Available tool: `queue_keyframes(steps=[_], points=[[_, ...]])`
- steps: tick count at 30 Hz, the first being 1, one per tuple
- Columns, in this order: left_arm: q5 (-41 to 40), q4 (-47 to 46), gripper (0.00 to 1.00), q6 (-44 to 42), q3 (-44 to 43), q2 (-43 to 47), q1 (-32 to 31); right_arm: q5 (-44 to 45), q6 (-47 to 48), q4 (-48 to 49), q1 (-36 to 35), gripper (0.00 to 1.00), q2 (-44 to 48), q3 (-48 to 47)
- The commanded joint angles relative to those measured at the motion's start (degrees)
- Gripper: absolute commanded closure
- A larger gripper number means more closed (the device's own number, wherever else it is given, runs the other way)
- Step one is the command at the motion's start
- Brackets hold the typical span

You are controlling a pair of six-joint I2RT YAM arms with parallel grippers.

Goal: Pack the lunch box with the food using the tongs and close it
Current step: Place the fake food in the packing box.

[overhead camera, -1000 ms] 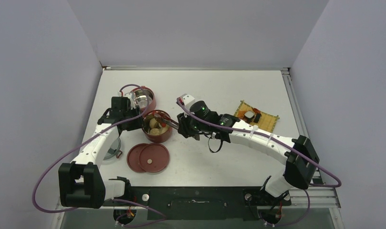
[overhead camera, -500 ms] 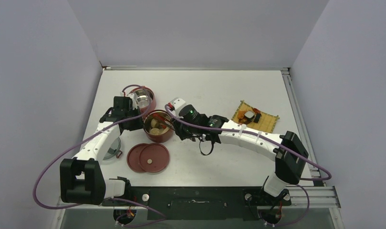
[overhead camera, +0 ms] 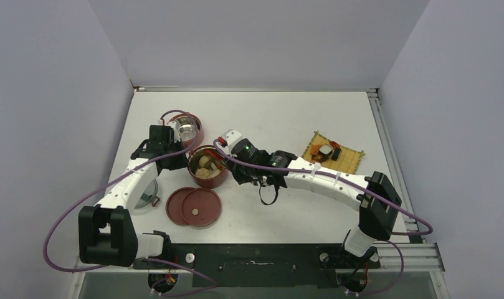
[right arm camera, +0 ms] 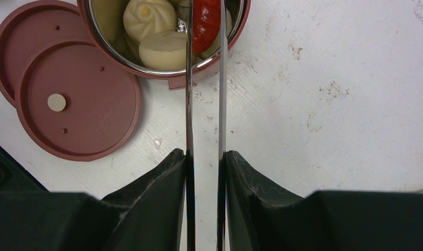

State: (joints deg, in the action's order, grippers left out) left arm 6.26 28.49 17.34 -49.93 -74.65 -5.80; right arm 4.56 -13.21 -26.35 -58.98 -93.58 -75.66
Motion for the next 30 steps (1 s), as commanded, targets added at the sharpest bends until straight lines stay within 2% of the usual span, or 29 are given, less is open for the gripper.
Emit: queue_keyframes(steps=[1, 6, 19, 26, 30], points=[[0.68, -0.09, 0.97, -0.47, -2.61, 0.05, -0.43, 3.01, 0.17, 2.02, -0.25, 0.95, 0.89, -3.01], [0.82, -0.19, 0.98, -0.40, -2.49, 0.38, -0.56, 3.00, 0.07, 1.50, -0.28, 0.94, 0.31, -3.84], [0.92, -0.40, 0.99, -0.29, -2.54, 0.60, -0.70, 2.27, -0.35, 1.98, -0.31, 0.70, 1.53, -4.20], [0.95, -0.44, 0.99, -0.29, -2.54, 0.65, -0.70, 1.86, -0.54, 2.18, -0.21, 0.62, 2.01, -4.35], [0.96, -0.38, 0.99, -0.29, -2.54, 0.63, -0.70, 1.56, -0.67, 2.48, -0.29, 0.62, 2.46, -4.32]])
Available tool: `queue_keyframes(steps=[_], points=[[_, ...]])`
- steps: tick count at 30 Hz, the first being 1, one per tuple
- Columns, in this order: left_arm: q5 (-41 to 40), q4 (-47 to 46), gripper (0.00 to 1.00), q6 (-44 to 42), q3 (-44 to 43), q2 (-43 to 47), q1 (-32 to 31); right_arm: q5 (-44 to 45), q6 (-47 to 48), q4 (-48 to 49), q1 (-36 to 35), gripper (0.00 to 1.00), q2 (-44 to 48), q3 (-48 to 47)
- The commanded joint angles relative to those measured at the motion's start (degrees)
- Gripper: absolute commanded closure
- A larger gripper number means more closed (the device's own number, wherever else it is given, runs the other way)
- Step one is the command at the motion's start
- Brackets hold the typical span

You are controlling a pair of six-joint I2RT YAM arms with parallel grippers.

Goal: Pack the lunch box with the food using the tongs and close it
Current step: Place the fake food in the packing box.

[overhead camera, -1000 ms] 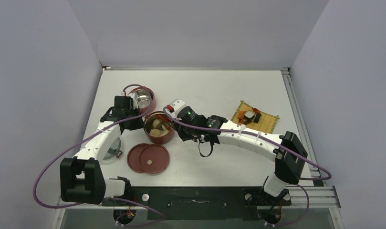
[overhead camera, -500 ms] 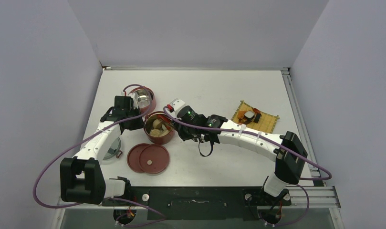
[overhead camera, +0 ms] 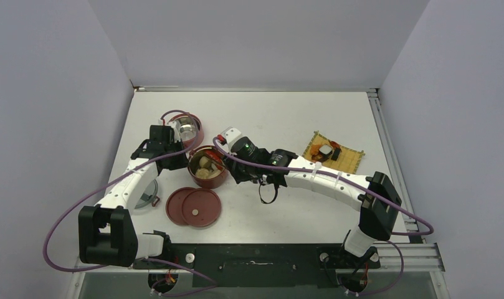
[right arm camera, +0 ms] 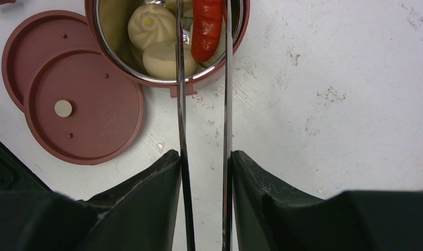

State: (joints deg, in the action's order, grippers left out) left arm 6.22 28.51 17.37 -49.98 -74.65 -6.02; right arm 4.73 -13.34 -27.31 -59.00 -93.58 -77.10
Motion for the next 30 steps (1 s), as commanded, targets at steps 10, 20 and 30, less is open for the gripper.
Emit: queue_keyframes(steps=[10, 20, 30], points=[[0.88, -0.48, 0.90, -0.26, -2.67, 1.10, -0.47, 2.35, -1.55, 2.79, -0.32, 0.62, 6.78, -2.45], [0.35, -1.40, 0.57, -0.23, -2.00, 4.52, -0.48, 12.29, -6.40, -1.78, 0.29, 0.61, 14.89, 0.53], [-3.15, -3.79, 0.19, 0.10, -0.37, 10.72, -0.31, 10.59, -12.20, -7.79, 13.13, 0.62, 21.30, 6.19]])
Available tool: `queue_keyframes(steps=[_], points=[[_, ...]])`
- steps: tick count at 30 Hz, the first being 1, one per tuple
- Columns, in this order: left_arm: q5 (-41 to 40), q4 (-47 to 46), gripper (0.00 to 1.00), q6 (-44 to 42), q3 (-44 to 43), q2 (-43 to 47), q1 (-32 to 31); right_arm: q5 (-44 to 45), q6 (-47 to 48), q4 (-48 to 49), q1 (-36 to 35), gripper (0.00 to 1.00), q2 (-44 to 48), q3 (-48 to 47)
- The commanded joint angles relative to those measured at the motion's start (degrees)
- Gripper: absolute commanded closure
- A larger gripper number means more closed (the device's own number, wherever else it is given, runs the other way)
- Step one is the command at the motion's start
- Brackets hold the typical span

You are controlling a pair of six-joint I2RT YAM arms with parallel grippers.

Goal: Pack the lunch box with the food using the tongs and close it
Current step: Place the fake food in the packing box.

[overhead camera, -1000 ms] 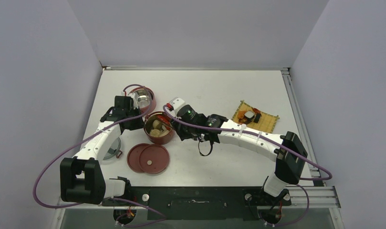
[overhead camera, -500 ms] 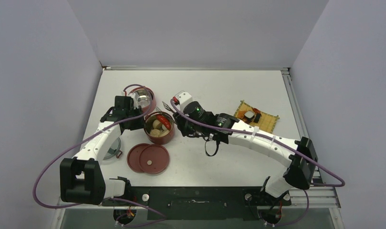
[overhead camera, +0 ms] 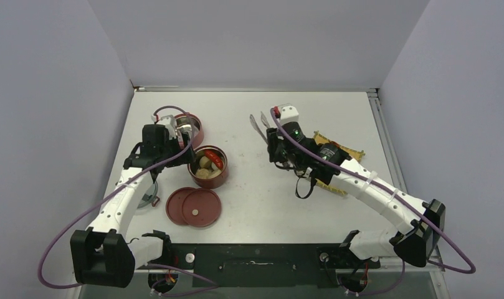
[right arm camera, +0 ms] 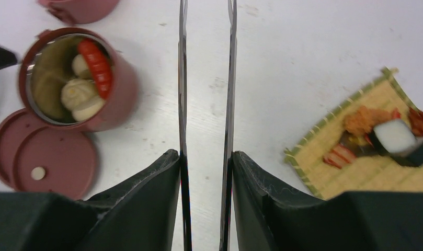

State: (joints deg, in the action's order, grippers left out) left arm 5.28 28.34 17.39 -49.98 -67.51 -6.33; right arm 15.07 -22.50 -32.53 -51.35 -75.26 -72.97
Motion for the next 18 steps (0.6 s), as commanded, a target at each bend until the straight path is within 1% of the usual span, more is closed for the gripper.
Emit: queue_keyframes(steps=[1, 5, 10, 15, 18], points=[[-2.59, -3.86, 0.18, 0.22, -0.24, 4.00, 0.15, 0.38, -3.15, -3.38, 6.84, 0.62, 3.22, 2.36], [-2.04, -4.08, 0.16, 0.83, -0.20, 4.61, 1.27, 2.55, -3.57, -7.65, 12.33, 0.62, 4.24, 4.02], [-1.16, -4.58, 0.16, 1.50, -0.13, 5.01, 2.74, -0.68, -4.19, -10.80, 22.48, 0.62, 6.47, 8.32], [-1.78, -4.69, 0.16, 1.60, 0.14, 5.94, 3.11, -0.73, -3.93, -12.79, 27.29, 0.61, 7.67, 10.21], [-2.11, -4.63, 0.16, 1.51, 0.31, 6.32, 3.08, 0.89, -3.55, -15.05, 29.26, 0.61, 7.55, 9.94]])
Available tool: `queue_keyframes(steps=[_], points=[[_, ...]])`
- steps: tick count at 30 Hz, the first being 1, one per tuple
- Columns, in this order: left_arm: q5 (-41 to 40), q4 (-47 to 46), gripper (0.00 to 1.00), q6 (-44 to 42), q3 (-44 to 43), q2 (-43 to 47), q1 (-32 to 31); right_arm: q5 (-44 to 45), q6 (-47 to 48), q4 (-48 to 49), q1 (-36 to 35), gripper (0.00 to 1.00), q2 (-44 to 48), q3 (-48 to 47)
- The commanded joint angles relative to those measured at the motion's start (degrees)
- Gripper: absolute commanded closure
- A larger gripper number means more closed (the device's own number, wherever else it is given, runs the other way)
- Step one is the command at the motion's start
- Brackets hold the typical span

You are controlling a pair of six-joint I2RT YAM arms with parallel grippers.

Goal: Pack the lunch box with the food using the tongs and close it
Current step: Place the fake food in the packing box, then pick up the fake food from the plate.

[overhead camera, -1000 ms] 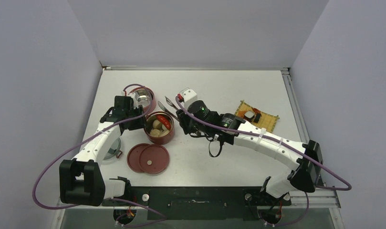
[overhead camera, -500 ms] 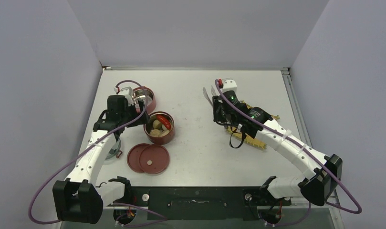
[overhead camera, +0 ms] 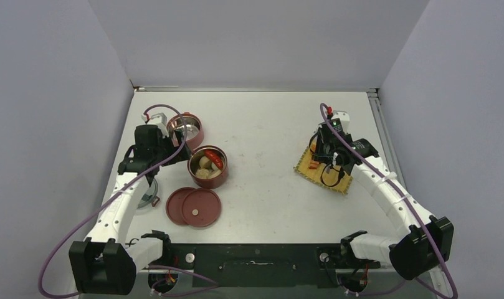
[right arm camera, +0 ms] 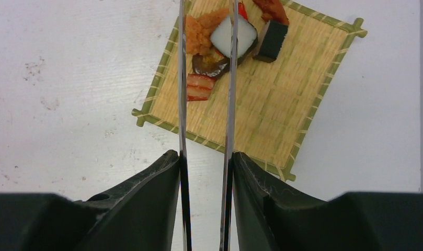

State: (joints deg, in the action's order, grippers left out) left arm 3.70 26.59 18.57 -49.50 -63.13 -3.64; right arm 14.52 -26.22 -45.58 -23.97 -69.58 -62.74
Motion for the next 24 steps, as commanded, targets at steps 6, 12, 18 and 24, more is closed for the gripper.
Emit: queue_keyframes(steps=[6, 12, 18, 24], points=[[-0.29, -2.89, 0.16, 0.33, -0.15, 2.05, 0.43, 1.65, 0.13, -4.12, 3.60, 0.58, 4.51, 0.56], [0.33, -2.83, 0.15, 0.33, -0.16, 1.96, 0.36, -0.70, -0.10, -4.37, 4.63, 0.57, 6.68, 2.08], [1.02, -2.94, 0.15, 0.50, -0.10, 1.90, 0.32, -7.78, 2.40, -0.59, 4.55, 0.61, 6.80, 2.11], [1.20, -2.92, 0.15, 0.50, -0.07, 1.82, 0.30, -9.11, 3.17, 0.86, 2.37, 0.63, 4.02, 1.04]])
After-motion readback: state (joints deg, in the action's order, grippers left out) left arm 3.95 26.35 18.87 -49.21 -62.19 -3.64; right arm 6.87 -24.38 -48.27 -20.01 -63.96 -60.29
